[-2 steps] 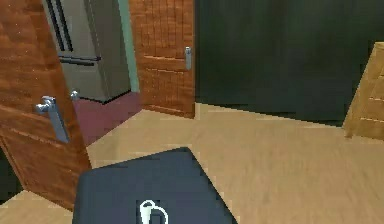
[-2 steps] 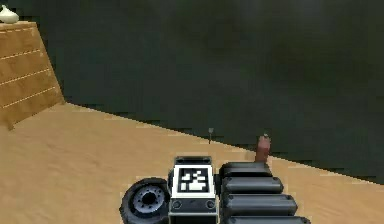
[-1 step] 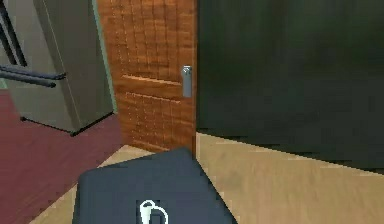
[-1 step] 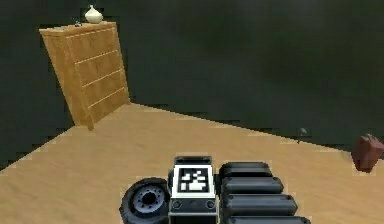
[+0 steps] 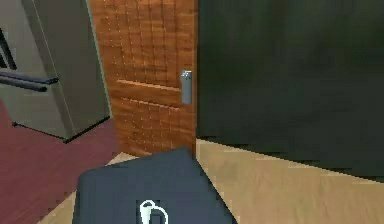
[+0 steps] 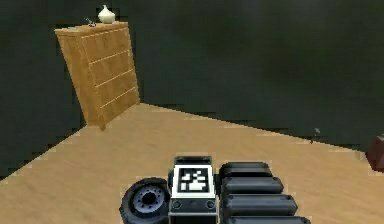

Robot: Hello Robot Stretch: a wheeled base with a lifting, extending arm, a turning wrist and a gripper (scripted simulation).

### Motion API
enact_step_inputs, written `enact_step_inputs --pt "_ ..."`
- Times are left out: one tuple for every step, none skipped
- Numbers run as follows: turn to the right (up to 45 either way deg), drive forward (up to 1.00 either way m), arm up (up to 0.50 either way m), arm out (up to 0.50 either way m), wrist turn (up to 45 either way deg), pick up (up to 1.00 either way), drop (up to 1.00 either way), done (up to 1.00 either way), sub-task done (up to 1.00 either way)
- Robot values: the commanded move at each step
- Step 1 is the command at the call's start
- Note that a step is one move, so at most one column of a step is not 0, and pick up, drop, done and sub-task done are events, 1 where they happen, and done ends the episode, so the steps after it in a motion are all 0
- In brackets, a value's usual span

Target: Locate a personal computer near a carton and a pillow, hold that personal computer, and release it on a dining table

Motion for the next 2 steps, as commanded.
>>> enact_step_inputs --pt "-15.0 0.00 0.00 0.00 0.0 0.00 0.00 0.00 0.00" --pt "0.0 0.45 0.00 0.00 0.0 0.00 0.00 0.00 0.00"
